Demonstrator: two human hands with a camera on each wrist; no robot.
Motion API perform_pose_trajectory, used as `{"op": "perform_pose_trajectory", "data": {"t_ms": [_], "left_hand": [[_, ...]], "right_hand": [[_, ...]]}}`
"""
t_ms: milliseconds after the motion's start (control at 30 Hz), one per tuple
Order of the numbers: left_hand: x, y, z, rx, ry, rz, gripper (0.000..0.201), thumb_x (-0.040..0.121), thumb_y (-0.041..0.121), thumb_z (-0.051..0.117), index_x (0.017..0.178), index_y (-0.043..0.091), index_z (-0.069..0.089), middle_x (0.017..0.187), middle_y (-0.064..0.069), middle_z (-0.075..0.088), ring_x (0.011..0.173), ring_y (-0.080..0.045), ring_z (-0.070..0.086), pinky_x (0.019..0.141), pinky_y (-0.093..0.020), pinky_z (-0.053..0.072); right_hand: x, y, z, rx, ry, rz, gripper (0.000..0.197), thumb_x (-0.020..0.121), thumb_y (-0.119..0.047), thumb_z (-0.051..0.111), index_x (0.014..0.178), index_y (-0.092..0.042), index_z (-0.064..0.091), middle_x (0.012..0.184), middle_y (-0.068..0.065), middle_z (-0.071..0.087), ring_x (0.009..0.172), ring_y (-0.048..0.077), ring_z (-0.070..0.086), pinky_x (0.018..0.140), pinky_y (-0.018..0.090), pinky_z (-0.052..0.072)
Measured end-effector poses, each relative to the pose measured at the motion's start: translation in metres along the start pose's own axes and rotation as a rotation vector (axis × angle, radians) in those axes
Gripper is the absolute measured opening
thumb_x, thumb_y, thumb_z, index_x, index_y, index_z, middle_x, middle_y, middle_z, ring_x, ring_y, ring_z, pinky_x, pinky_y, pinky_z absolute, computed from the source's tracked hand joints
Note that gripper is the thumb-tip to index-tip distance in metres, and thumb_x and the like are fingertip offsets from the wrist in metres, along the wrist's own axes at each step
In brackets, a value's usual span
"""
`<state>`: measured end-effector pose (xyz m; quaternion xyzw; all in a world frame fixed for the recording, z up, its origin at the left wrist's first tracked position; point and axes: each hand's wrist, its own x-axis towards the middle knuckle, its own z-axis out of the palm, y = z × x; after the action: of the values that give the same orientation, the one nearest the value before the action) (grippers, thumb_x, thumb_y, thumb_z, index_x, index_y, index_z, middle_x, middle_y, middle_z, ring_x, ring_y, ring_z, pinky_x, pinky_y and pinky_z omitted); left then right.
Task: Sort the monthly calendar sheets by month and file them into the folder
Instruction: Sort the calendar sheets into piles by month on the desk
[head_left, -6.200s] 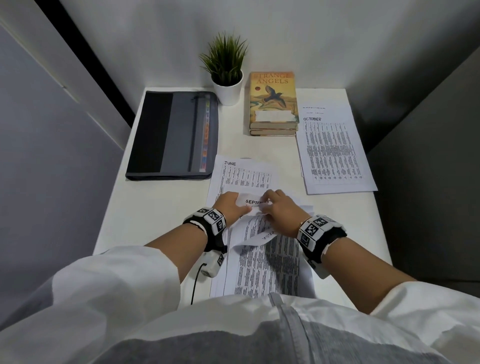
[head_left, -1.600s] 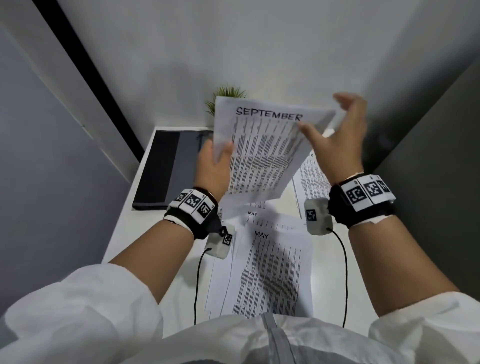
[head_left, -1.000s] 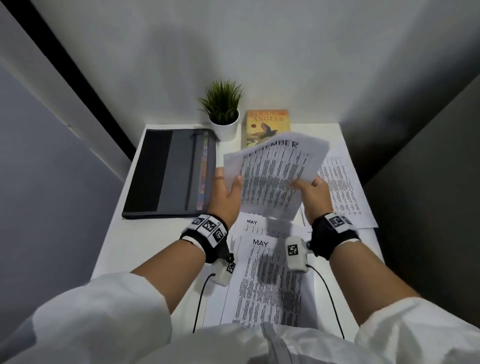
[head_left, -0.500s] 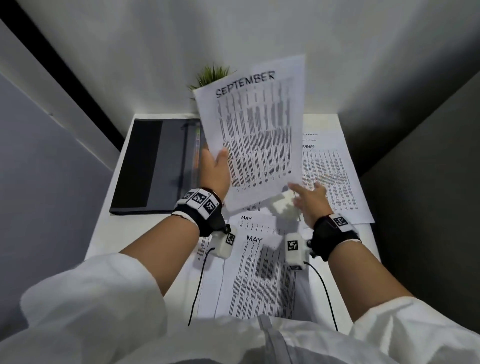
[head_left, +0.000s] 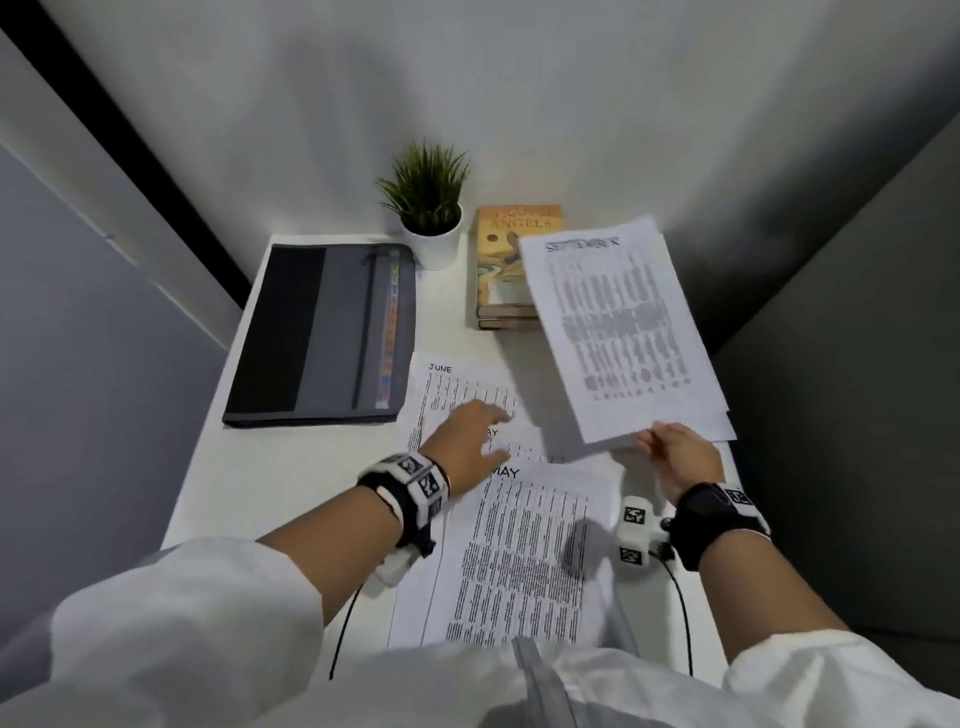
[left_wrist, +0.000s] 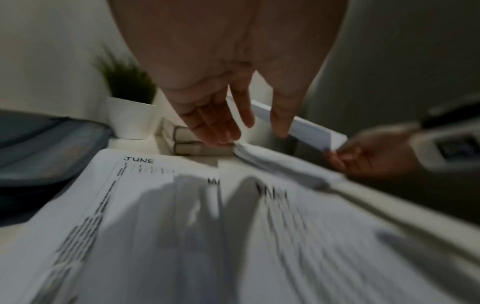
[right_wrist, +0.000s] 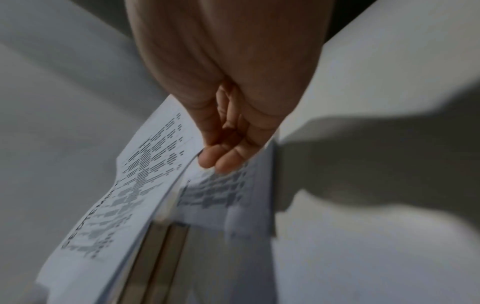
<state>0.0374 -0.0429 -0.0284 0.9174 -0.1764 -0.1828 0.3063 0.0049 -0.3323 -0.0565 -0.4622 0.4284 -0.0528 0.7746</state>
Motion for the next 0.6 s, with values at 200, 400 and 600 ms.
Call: {"op": "perform_pose_trajectory", "data": {"t_ms": [200, 400, 600], "left_hand": [[-0.024, -0.025, 0.032, 0.399, -0.201, 0.044, 0.077, 0.085, 0.033, 0.069, 0.149, 0.029, 0.025, 0.147, -0.002, 0.031, 0.133, -0.023, 0.031, 0.106, -0.040, 0.034], [-0.038, -0.047, 0.035, 0.332, -0.259, -0.028, 0.085, 0.088, 0.028, 0.069, 0.152, 0.032, 0.015, 0.149, -0.002, 0.028, 0.133, -0.021, 0.033, 0.102, -0.038, 0.044], [-0.045, -0.058, 0.030, 0.285, -0.243, -0.037, 0.081, 0.089, 0.026, 0.068, 0.151, 0.033, 0.017, 0.146, 0.001, 0.032, 0.130, -0.016, 0.037, 0.098, -0.036, 0.046]], "right_hand": [[0.017, 0.002, -0.055, -0.102, 0.249, 0.024, 0.024, 0.091, 0.006, 0.053, 0.070, -0.004, 0.054, 0.068, 0.011, 0.055, 0.046, 0.013, 0.057, 0.044, 0.020, 0.052], [0.026, 0.007, -0.054, -0.063, 0.247, 0.079, 0.026, 0.091, 0.009, 0.049, 0.069, -0.004, 0.047, 0.065, 0.015, 0.051, 0.053, 0.023, 0.051, 0.044, 0.033, 0.056], [0.034, 0.002, -0.049, -0.120, 0.243, 0.144, 0.021, 0.094, 0.005, 0.049, 0.073, -0.002, 0.050, 0.067, 0.017, 0.056, 0.055, 0.025, 0.056, 0.057, 0.041, 0.059]]}}
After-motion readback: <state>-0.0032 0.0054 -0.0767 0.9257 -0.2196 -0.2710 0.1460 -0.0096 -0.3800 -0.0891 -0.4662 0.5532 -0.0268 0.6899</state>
